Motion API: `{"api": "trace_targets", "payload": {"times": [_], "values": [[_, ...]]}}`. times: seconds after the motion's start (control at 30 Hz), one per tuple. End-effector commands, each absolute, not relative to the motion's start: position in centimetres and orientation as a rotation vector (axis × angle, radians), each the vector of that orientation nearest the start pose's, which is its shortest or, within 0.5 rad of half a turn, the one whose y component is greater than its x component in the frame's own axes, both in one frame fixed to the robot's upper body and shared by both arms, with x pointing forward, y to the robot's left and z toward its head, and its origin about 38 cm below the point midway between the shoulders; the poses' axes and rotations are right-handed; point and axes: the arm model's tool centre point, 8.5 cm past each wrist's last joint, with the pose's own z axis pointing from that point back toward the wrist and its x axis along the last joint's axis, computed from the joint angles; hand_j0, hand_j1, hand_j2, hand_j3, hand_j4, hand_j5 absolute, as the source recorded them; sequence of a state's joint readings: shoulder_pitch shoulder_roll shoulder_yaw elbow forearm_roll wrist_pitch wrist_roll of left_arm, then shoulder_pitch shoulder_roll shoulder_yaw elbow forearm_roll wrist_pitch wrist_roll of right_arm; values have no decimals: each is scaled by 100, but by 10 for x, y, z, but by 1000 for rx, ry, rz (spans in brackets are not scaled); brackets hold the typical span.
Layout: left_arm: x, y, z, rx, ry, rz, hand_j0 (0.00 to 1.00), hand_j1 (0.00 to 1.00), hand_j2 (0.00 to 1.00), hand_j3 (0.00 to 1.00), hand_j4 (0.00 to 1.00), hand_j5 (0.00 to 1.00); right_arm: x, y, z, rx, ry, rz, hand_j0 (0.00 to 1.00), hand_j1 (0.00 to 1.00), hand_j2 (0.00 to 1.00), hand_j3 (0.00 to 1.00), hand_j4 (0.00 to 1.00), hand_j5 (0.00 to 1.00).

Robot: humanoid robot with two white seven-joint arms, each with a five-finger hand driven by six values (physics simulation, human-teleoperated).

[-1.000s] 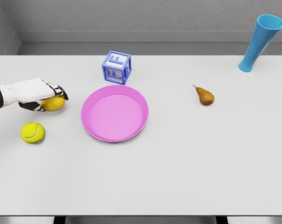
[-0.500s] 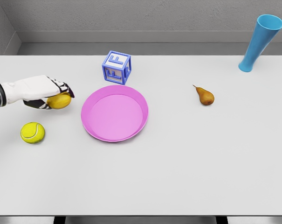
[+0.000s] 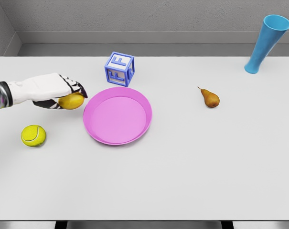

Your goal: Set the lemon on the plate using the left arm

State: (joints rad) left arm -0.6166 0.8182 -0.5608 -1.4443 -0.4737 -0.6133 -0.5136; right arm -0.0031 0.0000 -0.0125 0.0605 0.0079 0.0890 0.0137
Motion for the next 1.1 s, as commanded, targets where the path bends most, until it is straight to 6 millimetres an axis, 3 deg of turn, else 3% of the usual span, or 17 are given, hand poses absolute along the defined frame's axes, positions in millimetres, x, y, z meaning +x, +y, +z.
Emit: {"api": "trace_targets", "payload": {"times": [0.0,0.5,1.07], "values": [[434,306,221,477,-1407,-2127,58,58,58,58,58,58,-29,-270,-259,-73,147,-10,100,100,100,100,100,100],[428,285,231,471,-1472,-2165,58,58,58,58,58,58,-30,-270,-259,-73,148,-12,100,100,100,100,100,100],[424,221,223,386,-1617,-2193,57,57,57,57,57,57,-29,-270,-259,-73,147,-12,100,100,100,100,100,100]]}}
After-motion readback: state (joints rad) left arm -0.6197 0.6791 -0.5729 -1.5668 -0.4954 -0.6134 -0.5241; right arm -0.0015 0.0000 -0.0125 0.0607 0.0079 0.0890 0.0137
